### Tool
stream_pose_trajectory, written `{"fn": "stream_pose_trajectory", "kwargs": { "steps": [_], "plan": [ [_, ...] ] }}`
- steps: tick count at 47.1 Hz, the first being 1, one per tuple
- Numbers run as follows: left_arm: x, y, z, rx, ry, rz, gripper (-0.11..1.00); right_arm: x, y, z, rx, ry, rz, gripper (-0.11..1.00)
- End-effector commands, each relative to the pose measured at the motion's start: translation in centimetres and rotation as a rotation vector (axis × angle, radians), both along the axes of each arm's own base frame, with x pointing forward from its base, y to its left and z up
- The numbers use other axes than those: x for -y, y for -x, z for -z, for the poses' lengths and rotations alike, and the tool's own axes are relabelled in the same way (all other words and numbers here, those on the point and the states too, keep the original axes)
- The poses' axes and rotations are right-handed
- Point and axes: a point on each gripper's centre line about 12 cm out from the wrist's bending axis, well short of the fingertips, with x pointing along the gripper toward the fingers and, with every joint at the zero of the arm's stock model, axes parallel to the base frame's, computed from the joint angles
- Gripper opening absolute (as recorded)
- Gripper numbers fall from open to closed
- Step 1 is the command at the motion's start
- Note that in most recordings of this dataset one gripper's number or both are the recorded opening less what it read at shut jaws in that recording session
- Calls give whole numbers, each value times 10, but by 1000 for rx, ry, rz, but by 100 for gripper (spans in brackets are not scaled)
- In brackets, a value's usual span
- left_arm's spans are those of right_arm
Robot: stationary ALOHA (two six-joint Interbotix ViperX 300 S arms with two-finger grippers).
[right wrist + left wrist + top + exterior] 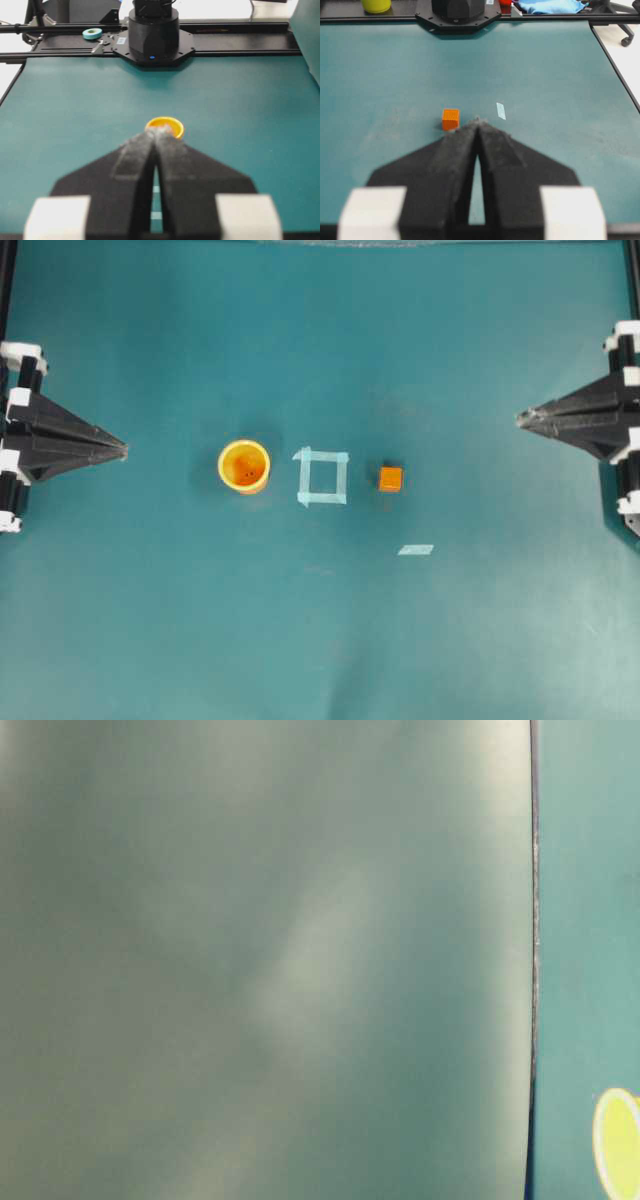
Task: Move the block backward with right arm.
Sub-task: 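Open the right gripper and start moving it toward the orange cube, then move the open right gripper left over the orange cube and lower it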
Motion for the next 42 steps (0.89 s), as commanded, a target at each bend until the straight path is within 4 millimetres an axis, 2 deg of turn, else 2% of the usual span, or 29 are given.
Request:
{"fn": "stream_pose_trajectory", "kwargs": {
  "steps": [1,10,22,27,42],
  "plan": [
    [0,-2,-11,29,-1,-1,0,2,-3,-12,25,-10,11,0],
    [0,-2,-11,30,-6,-2,0,5,-8,-11,9,-35,24,4],
    [0,-2,-12,31,-5,-3,0,12,-31,-3,-82,-43,51,41],
    [0,-2,-12,32,-4,-3,0,15,-45,5,-151,-46,59,51],
    [0,-2,-12,31,-5,-3,0,20,-94,54,-433,-63,66,56]
  ]
}}
